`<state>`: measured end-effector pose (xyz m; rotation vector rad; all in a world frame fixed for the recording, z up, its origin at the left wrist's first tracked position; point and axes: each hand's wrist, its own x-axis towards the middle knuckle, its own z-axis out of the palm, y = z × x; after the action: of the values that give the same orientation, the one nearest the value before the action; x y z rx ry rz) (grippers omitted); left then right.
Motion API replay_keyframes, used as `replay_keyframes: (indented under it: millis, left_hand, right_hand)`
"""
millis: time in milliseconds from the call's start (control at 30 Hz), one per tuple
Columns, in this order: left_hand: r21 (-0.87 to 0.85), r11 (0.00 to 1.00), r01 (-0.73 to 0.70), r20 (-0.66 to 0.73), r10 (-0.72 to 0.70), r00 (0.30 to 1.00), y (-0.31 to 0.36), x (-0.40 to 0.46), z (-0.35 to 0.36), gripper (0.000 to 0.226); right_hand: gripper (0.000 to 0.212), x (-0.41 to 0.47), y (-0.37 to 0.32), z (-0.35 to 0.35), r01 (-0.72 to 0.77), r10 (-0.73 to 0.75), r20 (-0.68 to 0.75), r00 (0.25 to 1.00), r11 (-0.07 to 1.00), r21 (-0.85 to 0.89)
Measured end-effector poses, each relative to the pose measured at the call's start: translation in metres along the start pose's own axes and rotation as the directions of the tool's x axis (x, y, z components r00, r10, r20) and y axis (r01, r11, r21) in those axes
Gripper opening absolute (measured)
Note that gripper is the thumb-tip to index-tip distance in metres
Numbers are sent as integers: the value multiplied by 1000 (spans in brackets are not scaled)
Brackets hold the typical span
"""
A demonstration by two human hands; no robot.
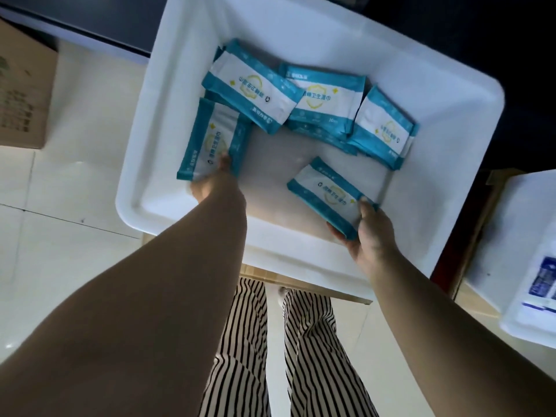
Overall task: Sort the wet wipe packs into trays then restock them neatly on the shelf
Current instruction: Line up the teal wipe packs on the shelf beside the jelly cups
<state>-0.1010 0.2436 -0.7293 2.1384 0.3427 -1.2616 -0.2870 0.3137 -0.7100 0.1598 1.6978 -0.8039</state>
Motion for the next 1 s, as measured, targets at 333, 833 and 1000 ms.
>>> replay_keyframes:
  millis: [333, 833, 1000]
  left_hand:
    - [168, 950, -265, 433, 170, 885, 43, -94, -80, 27]
    - [-120, 621, -775, 883, 423, 202, 256, -367, -147, 17]
    - [-289, 428, -857, 864, 502, -41, 300, -465, -157, 10]
  right_hand:
    - [11, -104, -62, 1, 165, -155, 103, 983, 981, -100]
    - [24, -392, -240, -7, 584, -630, 294, 719, 777, 237]
    - [24, -476, -298, -29, 767, -818, 286, 500, 571, 294]
